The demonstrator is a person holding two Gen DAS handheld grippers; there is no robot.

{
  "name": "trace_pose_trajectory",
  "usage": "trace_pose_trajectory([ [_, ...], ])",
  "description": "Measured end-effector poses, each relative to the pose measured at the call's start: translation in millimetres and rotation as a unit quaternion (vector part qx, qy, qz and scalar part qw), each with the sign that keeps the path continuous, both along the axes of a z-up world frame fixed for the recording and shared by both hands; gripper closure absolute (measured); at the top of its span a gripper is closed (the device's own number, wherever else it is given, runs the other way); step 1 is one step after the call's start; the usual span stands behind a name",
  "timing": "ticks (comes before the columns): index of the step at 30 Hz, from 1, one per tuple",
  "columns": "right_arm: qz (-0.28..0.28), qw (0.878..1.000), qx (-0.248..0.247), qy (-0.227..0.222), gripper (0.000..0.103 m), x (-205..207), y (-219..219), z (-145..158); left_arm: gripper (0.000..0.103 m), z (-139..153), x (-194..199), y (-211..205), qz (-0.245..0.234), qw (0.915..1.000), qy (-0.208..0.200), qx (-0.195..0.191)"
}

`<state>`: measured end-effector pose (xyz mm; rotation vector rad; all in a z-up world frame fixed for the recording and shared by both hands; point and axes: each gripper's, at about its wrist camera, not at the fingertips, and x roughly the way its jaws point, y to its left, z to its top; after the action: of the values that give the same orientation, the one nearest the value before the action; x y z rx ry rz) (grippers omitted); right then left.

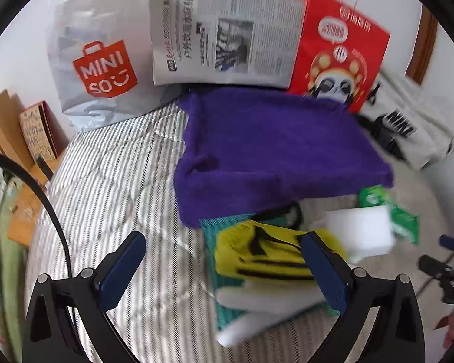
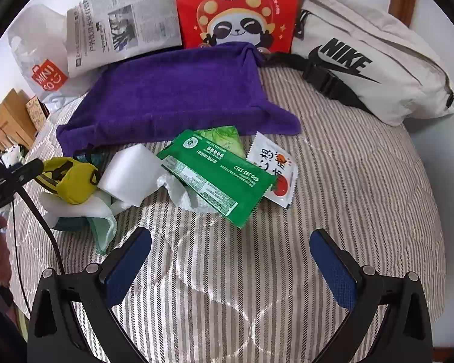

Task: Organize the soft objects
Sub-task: 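Grasp the yellow-and-black pouch with the left tool while the right tool reaches toward the green packet, then grasp the green wet-wipe packet with the right tool while the left tool lifts the pouch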

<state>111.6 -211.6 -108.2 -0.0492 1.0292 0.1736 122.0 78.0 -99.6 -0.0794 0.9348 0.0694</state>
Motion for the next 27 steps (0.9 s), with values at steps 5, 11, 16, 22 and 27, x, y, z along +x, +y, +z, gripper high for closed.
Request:
trace_pose_trajectory([
  [5,0.001,1.0,-0.005,0.005,0.0,6.9,-2.3,-5.2,0.031,-23.2,25.8,-1.0,-0.017,0.9983,0.055,0.007],
  [11,-0.018,1.0,0.001,0.015,0.0,20.7,-13.3,-12.6,0.045,-29.8,11.2,5.4,-0.028,0.9985,0.045,-0.015],
  [16,-0.021,1.0,-0.007,0.021,0.0,29.3,-11.9,-17.4,0.048,-27.1,-3.8,10.8,-0.044,0.9981,0.036,-0.025],
  [22,-0.009,1.0,-0.012,0.016,0.0,33.0,-0.3,-16.0,0.073,-31.1,-2.7,13.1,-0.069,0.9947,0.03,-0.07],
  [27,0.0,1.0,-0.017,0.008,0.0,30.9,5.8,-10.3,0.075,-28.2,-9.9,21.1,-0.065,0.9935,0.021,-0.091],
])
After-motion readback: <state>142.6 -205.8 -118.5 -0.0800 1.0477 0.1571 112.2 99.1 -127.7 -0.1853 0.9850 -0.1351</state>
